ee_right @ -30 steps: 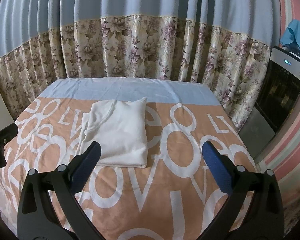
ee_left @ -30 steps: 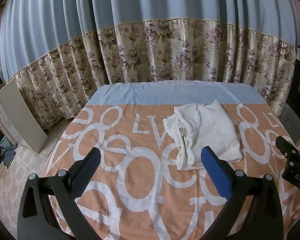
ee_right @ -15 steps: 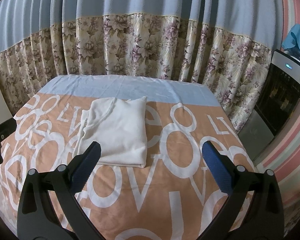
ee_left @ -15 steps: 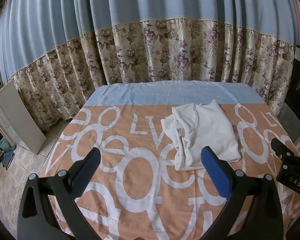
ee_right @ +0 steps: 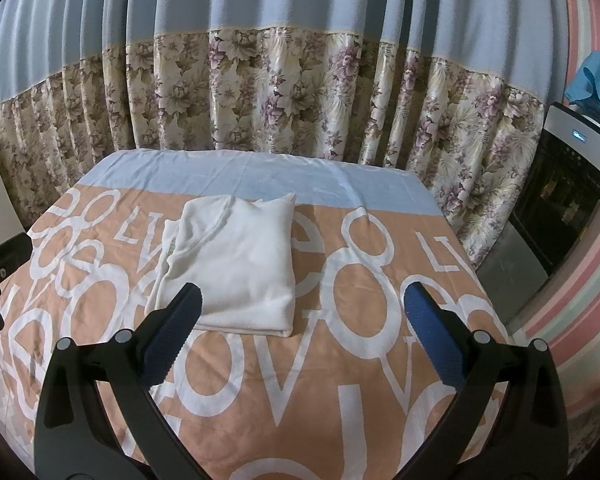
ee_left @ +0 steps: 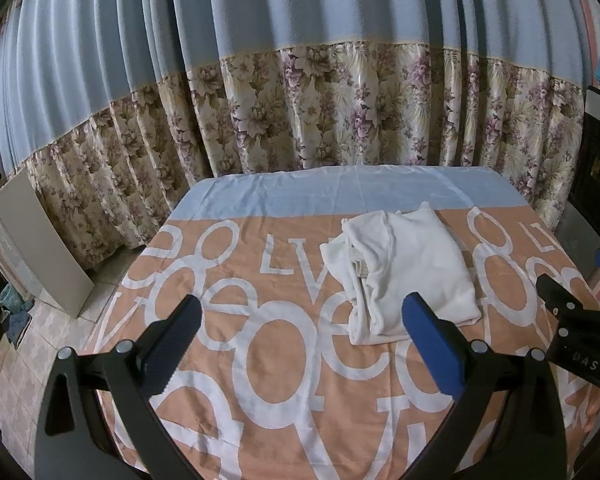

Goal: Fold small clothes

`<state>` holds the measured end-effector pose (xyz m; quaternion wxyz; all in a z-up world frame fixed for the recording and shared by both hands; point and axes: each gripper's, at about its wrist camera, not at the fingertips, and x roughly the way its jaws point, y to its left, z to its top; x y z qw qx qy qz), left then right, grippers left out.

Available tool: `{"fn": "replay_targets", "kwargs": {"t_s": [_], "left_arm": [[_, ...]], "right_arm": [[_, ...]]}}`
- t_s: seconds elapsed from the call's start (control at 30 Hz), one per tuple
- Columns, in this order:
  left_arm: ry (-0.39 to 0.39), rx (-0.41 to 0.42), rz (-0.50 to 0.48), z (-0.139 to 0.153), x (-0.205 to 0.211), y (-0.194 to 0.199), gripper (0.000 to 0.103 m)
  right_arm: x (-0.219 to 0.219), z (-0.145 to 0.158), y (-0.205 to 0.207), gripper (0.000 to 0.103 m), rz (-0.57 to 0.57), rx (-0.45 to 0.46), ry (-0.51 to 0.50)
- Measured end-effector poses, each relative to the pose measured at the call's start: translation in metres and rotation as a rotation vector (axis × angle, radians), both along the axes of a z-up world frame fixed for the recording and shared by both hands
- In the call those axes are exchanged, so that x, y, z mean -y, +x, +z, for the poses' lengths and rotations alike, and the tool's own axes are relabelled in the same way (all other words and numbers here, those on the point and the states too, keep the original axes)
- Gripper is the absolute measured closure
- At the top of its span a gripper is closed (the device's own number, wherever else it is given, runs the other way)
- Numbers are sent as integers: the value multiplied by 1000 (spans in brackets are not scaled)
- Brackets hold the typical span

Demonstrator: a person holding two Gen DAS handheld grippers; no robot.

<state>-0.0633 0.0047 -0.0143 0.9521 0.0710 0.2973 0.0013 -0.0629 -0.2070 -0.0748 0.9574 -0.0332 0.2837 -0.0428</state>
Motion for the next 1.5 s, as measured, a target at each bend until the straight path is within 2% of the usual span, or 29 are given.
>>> {"fn": "replay_targets", "kwargs": {"t_s": [1.5], "left_arm": [[2,-6,-17,1,-1,-5,2]], "right_arm": [[10,0,3,3,2,-6,-2]]}}
